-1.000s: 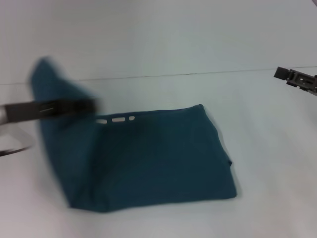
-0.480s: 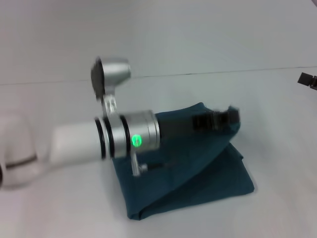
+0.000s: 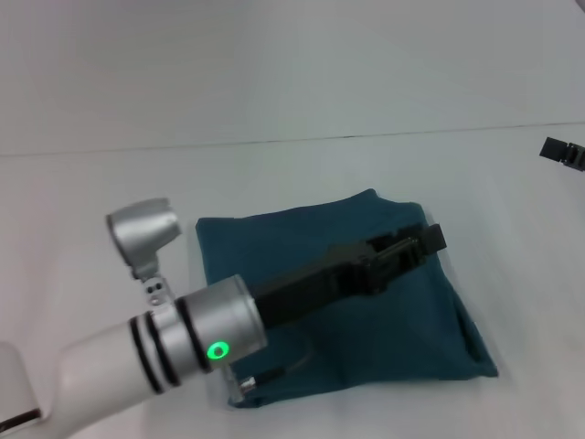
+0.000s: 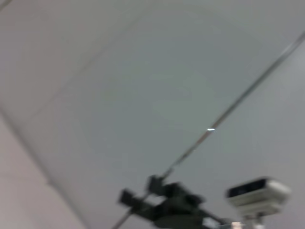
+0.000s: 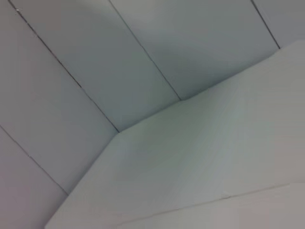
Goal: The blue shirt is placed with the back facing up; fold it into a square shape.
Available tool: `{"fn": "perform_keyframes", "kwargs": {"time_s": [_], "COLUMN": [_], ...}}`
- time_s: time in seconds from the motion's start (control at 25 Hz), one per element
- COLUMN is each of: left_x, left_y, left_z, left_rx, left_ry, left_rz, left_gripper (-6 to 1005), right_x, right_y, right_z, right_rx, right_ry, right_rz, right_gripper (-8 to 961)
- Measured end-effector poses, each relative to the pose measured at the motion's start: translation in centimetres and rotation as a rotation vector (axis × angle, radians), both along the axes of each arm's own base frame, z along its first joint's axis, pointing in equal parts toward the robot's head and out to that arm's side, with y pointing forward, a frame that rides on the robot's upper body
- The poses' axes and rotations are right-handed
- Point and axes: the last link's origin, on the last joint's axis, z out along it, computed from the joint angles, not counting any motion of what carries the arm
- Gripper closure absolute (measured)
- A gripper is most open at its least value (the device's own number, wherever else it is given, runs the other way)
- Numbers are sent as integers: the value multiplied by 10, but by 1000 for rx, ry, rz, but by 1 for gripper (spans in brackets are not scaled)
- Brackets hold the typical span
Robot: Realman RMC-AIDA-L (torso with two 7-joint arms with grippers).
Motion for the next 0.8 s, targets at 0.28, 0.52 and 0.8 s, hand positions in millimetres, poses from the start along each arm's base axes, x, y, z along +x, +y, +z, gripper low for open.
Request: {"fn": "perform_keyframes", "kwargs": {"time_s": [0.28,0.52,0.8], "left_x": [-21,-52,-84], "left_y": [-8,-5,-11], "left_z": [29,60,95], "left_rx": [22,95,201], "left_ry": [9,123,315], "left_rz": [-147,-183,-258], "left_gripper": [563,282,94], "right_x": [4,-12,-20], "right_y": [9,25,41], "right_z": [0,-20,-55], "right_rx": [-120,-308,-390], "right_ry": [-10,-31,-64], "right_rz": [-118,-167,-226], "right_gripper": [54,54,54]}}
